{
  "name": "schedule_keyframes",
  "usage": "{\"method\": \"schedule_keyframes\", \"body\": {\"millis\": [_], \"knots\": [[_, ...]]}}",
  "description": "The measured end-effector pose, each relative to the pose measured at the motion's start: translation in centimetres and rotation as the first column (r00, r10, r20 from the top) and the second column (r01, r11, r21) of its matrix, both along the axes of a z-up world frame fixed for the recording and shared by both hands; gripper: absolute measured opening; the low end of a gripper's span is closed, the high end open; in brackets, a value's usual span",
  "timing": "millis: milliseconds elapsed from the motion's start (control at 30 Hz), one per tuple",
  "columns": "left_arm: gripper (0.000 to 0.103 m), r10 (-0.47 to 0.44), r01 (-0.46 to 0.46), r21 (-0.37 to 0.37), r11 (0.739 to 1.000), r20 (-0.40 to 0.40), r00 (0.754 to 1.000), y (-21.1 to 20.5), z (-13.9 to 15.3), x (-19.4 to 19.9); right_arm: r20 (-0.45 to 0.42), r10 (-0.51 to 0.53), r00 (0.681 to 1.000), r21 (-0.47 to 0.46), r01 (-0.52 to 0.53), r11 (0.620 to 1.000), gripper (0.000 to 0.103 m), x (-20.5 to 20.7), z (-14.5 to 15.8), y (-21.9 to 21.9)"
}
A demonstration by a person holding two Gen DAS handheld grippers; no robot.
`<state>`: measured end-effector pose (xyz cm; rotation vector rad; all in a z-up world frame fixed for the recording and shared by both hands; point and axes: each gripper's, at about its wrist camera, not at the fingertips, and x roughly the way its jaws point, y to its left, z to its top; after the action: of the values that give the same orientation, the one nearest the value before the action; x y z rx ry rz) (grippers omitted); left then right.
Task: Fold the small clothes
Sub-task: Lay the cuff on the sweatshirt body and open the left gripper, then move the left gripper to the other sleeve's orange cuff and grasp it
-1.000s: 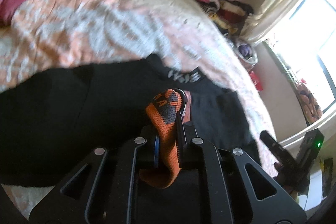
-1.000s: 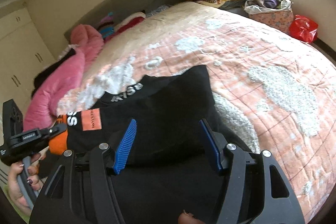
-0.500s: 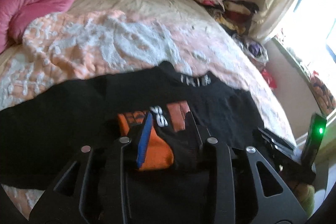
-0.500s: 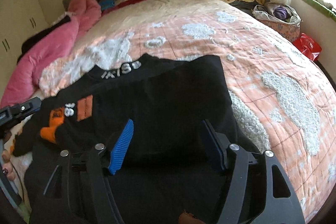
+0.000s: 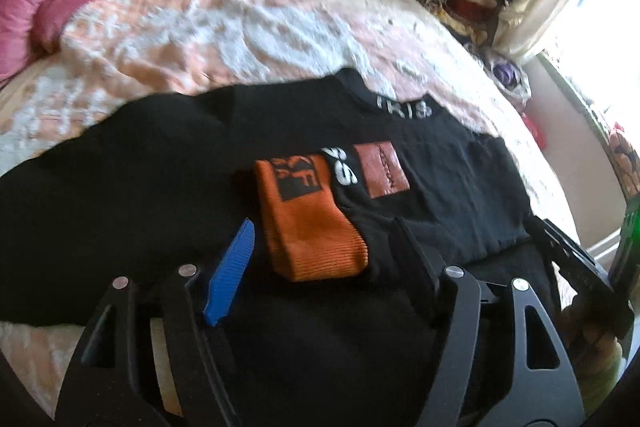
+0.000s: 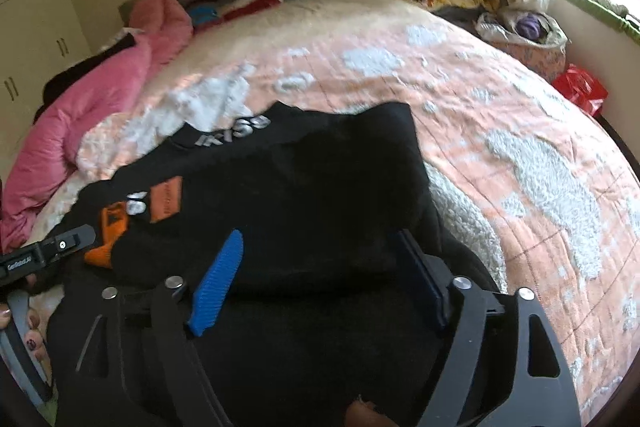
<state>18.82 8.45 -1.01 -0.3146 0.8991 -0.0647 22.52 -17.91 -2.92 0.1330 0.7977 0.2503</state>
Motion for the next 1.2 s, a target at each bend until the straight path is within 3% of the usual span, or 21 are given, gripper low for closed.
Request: {"method": "schedule_keyframes", "body": {"millis": [67, 167, 767, 1200], "knots": [[0.084, 0.028, -0.028, -0.004, 1.000, 0.027, 0.999, 0.6, 0.5, -0.8, 0.022, 0.020, 1.000, -0.002, -0.020, 1.000, 0.092, -0.6, 0.8, 0.5], [0.093, 0.069, -0.068, -0.007, 0.998, 0.044, 0.997, 1.7, 0.9, -1.9, 0.060, 0.048, 0.997, -0.014, -0.047, 0.999, 0.095, -1.3, 2.0, 1.7], [0.094, 0.213, -0.218, 0.065, 0.974, 0.074, 0.974, 5.7, 2.1, -6.2, 0.164, 0.185, 0.969, -0.069, -0.176, 0.982, 0.099, -4.8, 5.8, 8.7], [0.094, 0.373, -0.381, 0.106, 0.918, 0.094, 0.923, 9.7, 2.2, -8.6, 0.192, 0.288, 0.938, -0.100, -0.274, 0.957, 0.099, -6.3, 6.8, 13.3]]}}
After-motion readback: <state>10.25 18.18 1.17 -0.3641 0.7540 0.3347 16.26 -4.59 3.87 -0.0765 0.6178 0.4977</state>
